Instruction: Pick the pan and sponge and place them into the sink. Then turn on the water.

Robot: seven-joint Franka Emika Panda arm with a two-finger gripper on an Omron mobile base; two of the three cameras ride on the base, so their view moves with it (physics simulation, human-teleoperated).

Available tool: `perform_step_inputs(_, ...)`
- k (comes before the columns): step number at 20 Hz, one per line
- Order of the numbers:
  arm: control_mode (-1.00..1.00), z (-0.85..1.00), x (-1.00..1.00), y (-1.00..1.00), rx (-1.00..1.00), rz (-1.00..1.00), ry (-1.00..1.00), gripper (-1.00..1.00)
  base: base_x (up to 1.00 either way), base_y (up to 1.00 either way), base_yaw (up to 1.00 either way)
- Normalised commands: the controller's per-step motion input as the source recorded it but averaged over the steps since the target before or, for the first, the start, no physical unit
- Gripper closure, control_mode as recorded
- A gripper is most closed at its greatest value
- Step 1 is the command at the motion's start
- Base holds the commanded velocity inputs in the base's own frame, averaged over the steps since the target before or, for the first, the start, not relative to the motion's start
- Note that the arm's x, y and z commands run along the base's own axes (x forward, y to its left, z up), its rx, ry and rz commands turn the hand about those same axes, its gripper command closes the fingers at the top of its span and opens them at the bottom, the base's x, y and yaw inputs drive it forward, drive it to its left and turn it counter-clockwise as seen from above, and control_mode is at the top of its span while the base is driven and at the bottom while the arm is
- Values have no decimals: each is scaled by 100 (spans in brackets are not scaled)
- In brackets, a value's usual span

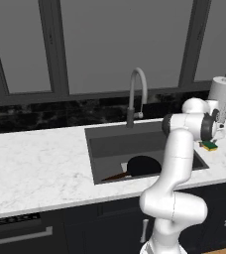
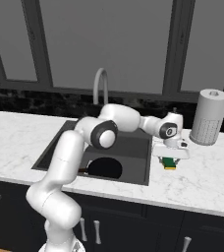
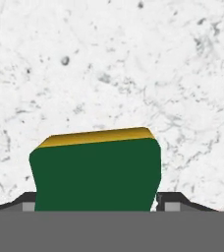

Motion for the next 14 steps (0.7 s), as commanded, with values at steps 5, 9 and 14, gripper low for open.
perform_step_inputs(5, -100, -48, 8, 0, 0, 0, 2, 100, 0, 0, 0)
perform_step_inputs(9, -100, -26, 4, 0, 0, 0, 5, 100, 0, 0, 0)
perform_step_inputs(14, -100, -5, 0, 0, 0, 2, 0, 100, 0, 0, 0)
